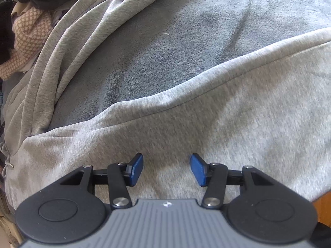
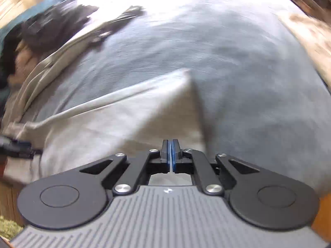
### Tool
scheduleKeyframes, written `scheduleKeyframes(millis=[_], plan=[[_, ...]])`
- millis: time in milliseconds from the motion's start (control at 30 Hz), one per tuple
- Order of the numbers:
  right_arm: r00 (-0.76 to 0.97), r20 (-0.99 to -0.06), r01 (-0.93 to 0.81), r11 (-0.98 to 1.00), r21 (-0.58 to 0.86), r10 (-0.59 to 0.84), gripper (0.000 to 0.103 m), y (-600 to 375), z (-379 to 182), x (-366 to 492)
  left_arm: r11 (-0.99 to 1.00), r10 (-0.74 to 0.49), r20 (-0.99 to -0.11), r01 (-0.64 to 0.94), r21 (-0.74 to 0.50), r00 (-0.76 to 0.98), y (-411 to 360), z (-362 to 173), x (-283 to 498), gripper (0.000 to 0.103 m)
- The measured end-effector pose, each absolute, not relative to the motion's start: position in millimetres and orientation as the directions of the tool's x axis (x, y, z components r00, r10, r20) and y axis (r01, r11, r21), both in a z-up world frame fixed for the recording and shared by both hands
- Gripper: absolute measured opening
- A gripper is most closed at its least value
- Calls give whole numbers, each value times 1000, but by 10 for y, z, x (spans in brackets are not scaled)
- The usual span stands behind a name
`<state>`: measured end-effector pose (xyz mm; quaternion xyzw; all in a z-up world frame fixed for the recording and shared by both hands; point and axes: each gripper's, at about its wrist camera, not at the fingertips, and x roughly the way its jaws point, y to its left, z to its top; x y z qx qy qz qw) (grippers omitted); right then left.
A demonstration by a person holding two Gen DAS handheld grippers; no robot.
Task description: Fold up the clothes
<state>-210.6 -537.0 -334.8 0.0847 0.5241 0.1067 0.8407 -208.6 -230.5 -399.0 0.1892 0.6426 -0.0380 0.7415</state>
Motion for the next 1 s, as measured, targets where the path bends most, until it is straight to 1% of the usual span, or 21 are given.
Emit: scheduleKeyframes(millis=[67,100,133,200,233,300,333,367,400,433,467,567,633,733,833,867,967,1000], plan=[[364,-866,-350,912,213,342,3,-4831,-3419,-1945,934,178,-968,278,224,179,-2240,-3940,-2151,52],[324,-877,-504,849,156,354,3,-4545,-3479,-1910,938,174,-968,268,219,182,-2197,-3917,-2180,52],[306,-896,-582,808,92,322,2,-4422,-3568,-1952,941,171,-968,260,216,183,-2148,-3898,-2204,52],[281,-927,-715,699,-28,250,3,-4201,-3742,-2034,942,178,-967,251,221,183,-2027,-3800,-1339,52],[291,-936,-685,726,-61,196,3,-4397,-3804,-2053,943,184,-966,245,227,184,-1864,-3772,-1265,52],[305,-949,-619,775,-128,87,3,-4797,-3924,-2085,950,195,-964,212,231,178,-1718,-3404,-1500,52],[300,-953,-525,840,-136,34,3,-5112,-3941,-2055,955,199,-965,187,230,172,-1675,-3335,-1587,52],[277,-960,-452,875,-170,-44,3,-5345,-3931,-2051,960,202,-965,161,229,164,-1594,-3307,-1619,52],[246,-962,-378,902,-208,-119,6,-5578,-3921,-2047,965,205,-966,133,227,157,-1507,-3289,-1653,52],[209,-959,-306,919,-249,-190,6,-5803,-3911,-2045,969,208,-967,100,224,150,-1416,-3246,-1733,52],[179,-952,-277,916,-289,-247,8,-5929,-3888,-2052,973,209,-967,66,221,145,-1329,-3178,-1849,52],[207,-949,-264,921,-288,-237,9,-5906,-3653,-2045,977,212,-968,-41,208,135,-1038,-3021,-2069,52],[259,-952,-301,923,-240,-163,9,-5599,-3500,-1962,975,211,-968,-105,198,134,-802,-2965,-2099,52],[325,-944,-420,903,-94,53,11,-4785,-3299,-1782,965,203,-966,-199,170,159,-407,-2852,-2081,52],[295,-915,-543,836,76,274,21,-3848,-3173,-1568,955,188,-962,-267,131,199,-63,-2726,-2015,52],[275,-899,-578,806,128,340,27,-3532,-3133,-1496,952,175,-961,-285,110,213,60,-2696,-1991,52],[199,-830,-669,691,273,521,34,-2592,-3015,-1280,941,91,-967,-337,6,237,462,-2638,-1817,52],[171,-825,-674,675,301,538,37,-2365,-3009,-1183,934,54,-968,-355,-37,244,578,-2641,-1731,52]])
